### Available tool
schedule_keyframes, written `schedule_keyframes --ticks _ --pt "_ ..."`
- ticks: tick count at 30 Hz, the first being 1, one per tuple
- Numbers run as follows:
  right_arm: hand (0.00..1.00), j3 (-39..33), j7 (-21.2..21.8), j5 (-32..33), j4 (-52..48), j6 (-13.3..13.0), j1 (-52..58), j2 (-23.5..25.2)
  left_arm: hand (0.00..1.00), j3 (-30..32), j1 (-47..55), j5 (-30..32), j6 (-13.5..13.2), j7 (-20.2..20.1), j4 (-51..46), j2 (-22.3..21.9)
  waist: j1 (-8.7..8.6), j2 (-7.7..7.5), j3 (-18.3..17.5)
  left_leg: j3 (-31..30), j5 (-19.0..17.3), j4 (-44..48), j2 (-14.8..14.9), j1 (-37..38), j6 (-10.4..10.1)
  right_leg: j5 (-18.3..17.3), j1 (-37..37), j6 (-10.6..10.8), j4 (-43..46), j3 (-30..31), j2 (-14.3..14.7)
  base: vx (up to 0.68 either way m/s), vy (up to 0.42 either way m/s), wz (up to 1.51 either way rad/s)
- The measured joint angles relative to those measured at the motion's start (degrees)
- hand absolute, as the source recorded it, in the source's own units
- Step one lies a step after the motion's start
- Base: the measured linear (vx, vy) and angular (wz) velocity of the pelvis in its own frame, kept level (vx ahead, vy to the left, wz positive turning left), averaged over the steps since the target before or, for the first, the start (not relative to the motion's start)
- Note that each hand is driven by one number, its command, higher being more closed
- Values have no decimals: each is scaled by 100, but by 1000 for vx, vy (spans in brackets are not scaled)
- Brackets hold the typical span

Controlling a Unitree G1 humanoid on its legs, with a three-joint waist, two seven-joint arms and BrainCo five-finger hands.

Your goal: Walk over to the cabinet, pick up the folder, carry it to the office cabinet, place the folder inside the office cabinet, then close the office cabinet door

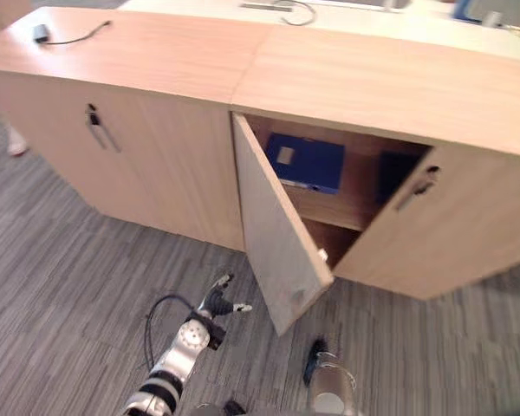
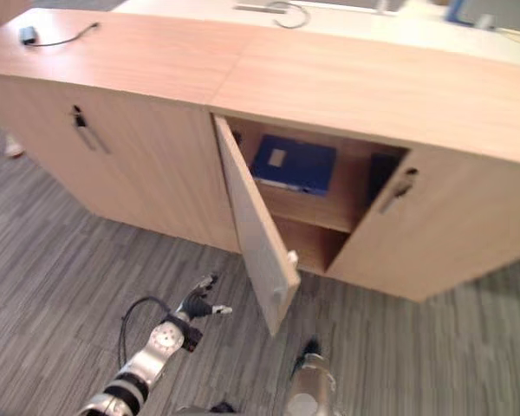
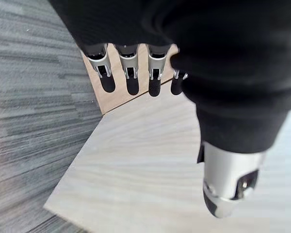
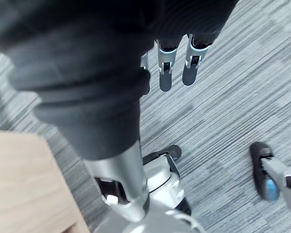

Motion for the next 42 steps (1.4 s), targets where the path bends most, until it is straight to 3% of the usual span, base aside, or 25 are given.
schedule_keyframes --ticks 1,2,3,4,5,8,16,20,23,27,31,35,38,41,42 --pt "0 -3 2 0 42 14 -1 0 0 7 106 -41 19 -22 -5 16 62 -3 -1 228 43 -71 -7 7 -22 -224 175 154 62 -154 40 -125 201 -136" --pt "0 -31 -23 -3 105 26 9 4 0 -35 165 -64 61 -78 -32 44 114 -54 -5 465 120 -198 -54 0 -14 -331 539 533 -392 -340 174 -98 131 -117" --pt "0 -22 -19 -4 106 41 22 12 0 -80 167 -73 64 -101 -41 73 138 -90 -7 523 187 -297 -121 -14 4 -324 730 685 -761 -398 268 -127 98 -96" --pt "0 15 -8 -45 104 49 91 58 0 -124 149 -84 65 -156 -42 92 129 -160 -9 649 314 -465 -221 -39 28 -243 1039 896 -1699 -434 470 -130 13 -66" --pt "0 5 4 -89 115 52 82 67 0 -164 139 -84 67 -209 -38 50 106 -148 15 673 468 -574 -227 -27 29 144 1179 950 -2292 -404 678 -143 -18 -55" --pt "0 19 96 -377 65 50 104 100 0 -376 80 -134 60 -246 -30 -105 99 -243 -63 595 610 -649 -128 41 -20 434 1401 821 -2819 -284 992 -101 -93 -31" --pt "0 322 78 -408 -224 -95 95 104 0 -496 42 -587 -3 -146 -30 -399 118 -293 -319 543 858 -662 95 -124 -88 518 1407 707 -3283 -230 1351 -62 -124 -5" --pt "0 522 70 -408 -284 -129 82 92 0 235 83 -842 -38 101 445 -463 143 -297 -416 535 876 -642 122 -127 -86 602 1440 613 -3341 -221 1411 -1 -89 -2" --pt "0 660 35 -412 -278 -160 81 99 0 1328 175 -1482 -68 318 1211 -491 147 -359 -519 515 876 -630 143 -82 -86 646 1516 552 -3400 -212 1463 46 -64 0" --pt "0 777 -16 -413 -271 -223 81 98 0 2952 389 -2166 -273 1125 1795 -516 236 -442 -572 375 874 -551 201 -1 -89 647 1668 546 -3467 -206 1503 35 -61 -1" --pt "0 926 -35 -414 -238 -271 93 93 0 5076 839 -3929 -519 1394 1942 -424 382 -498 -570 259 860 -143 412 62 -97 546 1852 476 -3549 -134 1585 18 -87 -12" --pt "0 986 -5 -414 -76 -286 112 39 0 6272 1409 -4467 -588 1332 2056 -404 664 -519 -555 41 862 764 832 -1 -68 401 2049 444 -3552 43 1742 26 -126 -23" --pt "0 998 -2 -415 11 -294 111 2 0 6422 1598 -4428 -568 1290 2126 -625 795 -544 -524 -912 932 1138 792 -366 2 392 2107 431 -3552 62 1748 40 -121 0" --pt "0 1114 -7 -412 91 -293 35 -72 0 6114 1872 -4202 -421 996 2291 -1090 933 -543 -478 -2007 736 385 196 -436 -130 406 2081 455 -3535 140 1620 10 15 8" --pt "0 1115 -10 -412 100 -293 -2 -100 0 5905 1947 -4086 -382 830 2291 -1242 975 -440 -473 -2285 786 -150 65 -421 -204 445 2001 514 -3537 139 1662 -83 126 2"
